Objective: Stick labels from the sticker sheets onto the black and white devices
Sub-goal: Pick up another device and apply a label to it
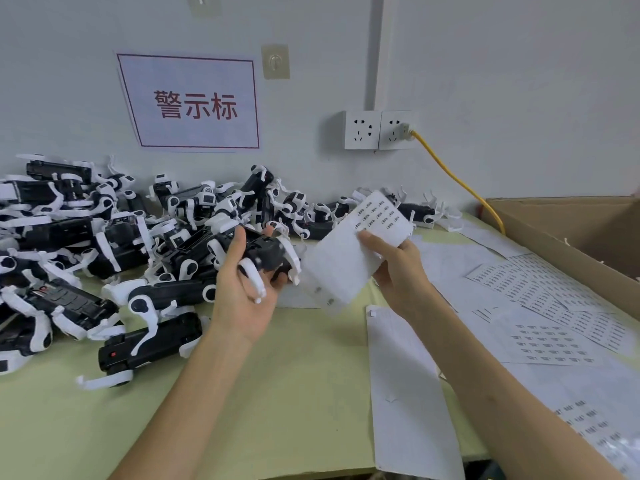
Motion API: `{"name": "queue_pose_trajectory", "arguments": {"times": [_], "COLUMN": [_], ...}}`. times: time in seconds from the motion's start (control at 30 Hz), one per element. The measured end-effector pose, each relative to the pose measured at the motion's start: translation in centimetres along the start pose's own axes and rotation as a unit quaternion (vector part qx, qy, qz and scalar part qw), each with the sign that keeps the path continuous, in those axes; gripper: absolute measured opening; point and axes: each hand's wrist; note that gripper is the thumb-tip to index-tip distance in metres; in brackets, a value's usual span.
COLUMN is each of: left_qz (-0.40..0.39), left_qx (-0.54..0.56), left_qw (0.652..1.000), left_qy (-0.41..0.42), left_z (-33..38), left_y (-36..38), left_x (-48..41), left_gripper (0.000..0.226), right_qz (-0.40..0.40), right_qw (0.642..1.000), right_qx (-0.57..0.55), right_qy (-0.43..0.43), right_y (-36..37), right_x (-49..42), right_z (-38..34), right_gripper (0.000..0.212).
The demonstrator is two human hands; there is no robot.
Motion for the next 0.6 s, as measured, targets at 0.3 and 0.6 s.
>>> {"name": "queue_pose_trajectory", "arguments": {"times": [0.3,0.6], "left_qz": [-0.081,-0.072], "left_qx": [-0.092,-0.113], "left_qw": [0.989,0.984], "left_qy": [-0.084,-0.117], "left_z": [-0.3,-1.1], "left_y": [1.5,1.9], "left_x": [1.4,1.6], "left_gripper": [0.028,0.057], "right_qz": [-0.037,0.038], "right_qw": [0.977,0.897], "right_qx": [0.174,0.366], "right_qy": [-0.117,-0.246], "right_y": [0.6,1.0], "right_x": [0.7,1.0], "right_z": [0.6,2.2], "right_gripper": [0.028,0.066]}}
Point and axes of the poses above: each hand's wrist, its own x-axis away from the middle knuckle, its own y-axis out of the palm, z = x × y, and after that the axes turned 5 degrees about -x, right-handed
